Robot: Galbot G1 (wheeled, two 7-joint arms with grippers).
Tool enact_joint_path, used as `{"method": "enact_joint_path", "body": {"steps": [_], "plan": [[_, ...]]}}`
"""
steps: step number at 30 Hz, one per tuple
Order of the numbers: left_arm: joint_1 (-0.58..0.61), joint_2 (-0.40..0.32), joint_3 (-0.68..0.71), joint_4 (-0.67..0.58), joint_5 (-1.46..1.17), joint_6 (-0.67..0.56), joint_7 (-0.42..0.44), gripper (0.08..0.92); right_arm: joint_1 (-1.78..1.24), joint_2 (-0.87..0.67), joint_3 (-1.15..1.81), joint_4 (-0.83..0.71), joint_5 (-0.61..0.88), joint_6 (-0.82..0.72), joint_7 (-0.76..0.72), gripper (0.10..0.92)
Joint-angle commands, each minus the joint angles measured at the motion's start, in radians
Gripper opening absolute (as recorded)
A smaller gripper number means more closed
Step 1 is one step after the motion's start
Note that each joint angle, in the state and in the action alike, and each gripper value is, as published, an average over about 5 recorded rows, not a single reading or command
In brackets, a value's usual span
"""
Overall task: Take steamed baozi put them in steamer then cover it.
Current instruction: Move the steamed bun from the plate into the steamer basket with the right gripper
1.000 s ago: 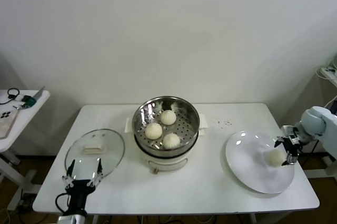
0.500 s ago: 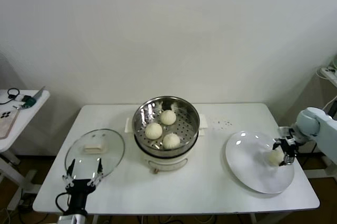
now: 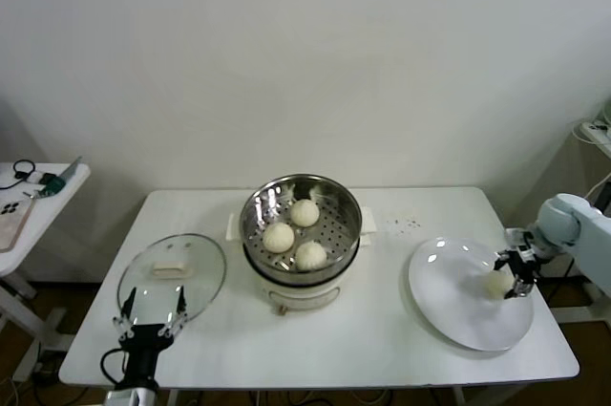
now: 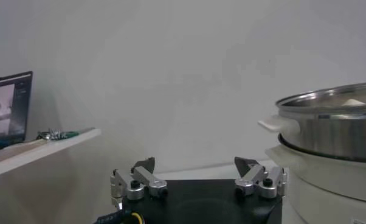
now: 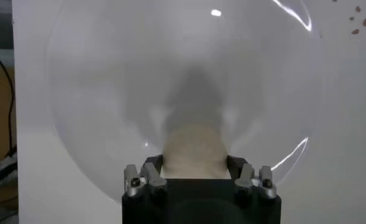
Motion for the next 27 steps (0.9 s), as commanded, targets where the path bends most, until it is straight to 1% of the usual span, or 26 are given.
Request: {"method": "enact_joint_path", "body": {"steps": [1,5,11,14,18,21,27], "plan": [[0.009,0.002,0.003,-0.013,0.013,0.001,0.005,0.823,0.198,-0.022,-0.169,0.048,0.232,-0.076,0.024,0.704],[0.011,0.004,0.008,-0.020,0.013,-0.002,0.005,0.823,0.437,0.008,-0.373,0.067,0.392,-0.119,0.040,0.704],[0.015,0.006,0.024,-0.031,0.016,-0.005,0.006,0.823,0.749,0.130,-0.627,0.093,0.640,-0.185,0.060,0.704],[0.015,0.007,0.029,-0.037,0.022,-0.003,0.005,0.823,0.850,0.207,-0.707,0.110,0.753,-0.212,0.075,0.704],[0.010,0.011,0.033,-0.041,0.026,0.006,-0.002,0.823,0.908,0.303,-0.745,0.120,0.904,-0.249,0.101,0.704],[0.003,0.014,0.041,-0.036,0.032,0.019,-0.015,0.823,0.924,0.366,-0.756,0.108,0.968,-0.266,0.115,0.704],[-0.008,0.017,0.057,-0.036,0.047,0.030,-0.022,0.823,0.941,0.496,-0.820,0.095,1.045,-0.281,0.130,0.708]]}}
